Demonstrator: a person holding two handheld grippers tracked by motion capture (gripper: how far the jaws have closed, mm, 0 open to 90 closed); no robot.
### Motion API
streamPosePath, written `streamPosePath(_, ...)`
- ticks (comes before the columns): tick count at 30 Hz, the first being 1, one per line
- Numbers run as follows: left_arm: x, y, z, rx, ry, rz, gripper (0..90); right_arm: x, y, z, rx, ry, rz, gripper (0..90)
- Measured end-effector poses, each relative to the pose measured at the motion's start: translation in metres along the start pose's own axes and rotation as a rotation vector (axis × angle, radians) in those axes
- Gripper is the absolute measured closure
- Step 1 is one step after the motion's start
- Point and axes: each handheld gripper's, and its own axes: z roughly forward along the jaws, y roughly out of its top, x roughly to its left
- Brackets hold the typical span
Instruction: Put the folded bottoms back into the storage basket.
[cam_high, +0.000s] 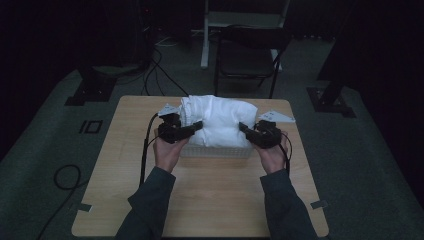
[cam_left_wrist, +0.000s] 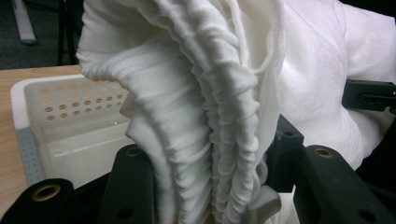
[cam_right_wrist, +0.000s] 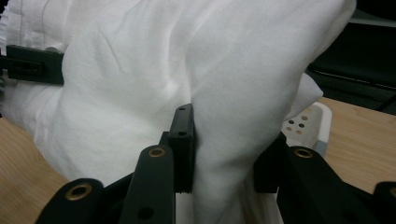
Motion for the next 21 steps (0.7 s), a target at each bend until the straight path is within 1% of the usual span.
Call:
streamPosePath(11, 0.004, 0.001, 0.004, 0.004, 0.01, -0.016, 55.4, -0.002, 0.002, 0.006, 0.011, -0.006, 0.002, 67.5)
streamPosePath(21, 0.012, 0.003, 0.006, -0.006, 0.01, -0.05, 55.4, -0.002, 0.006, 0.014, 0.011, -0.006, 0.005, 67.6)
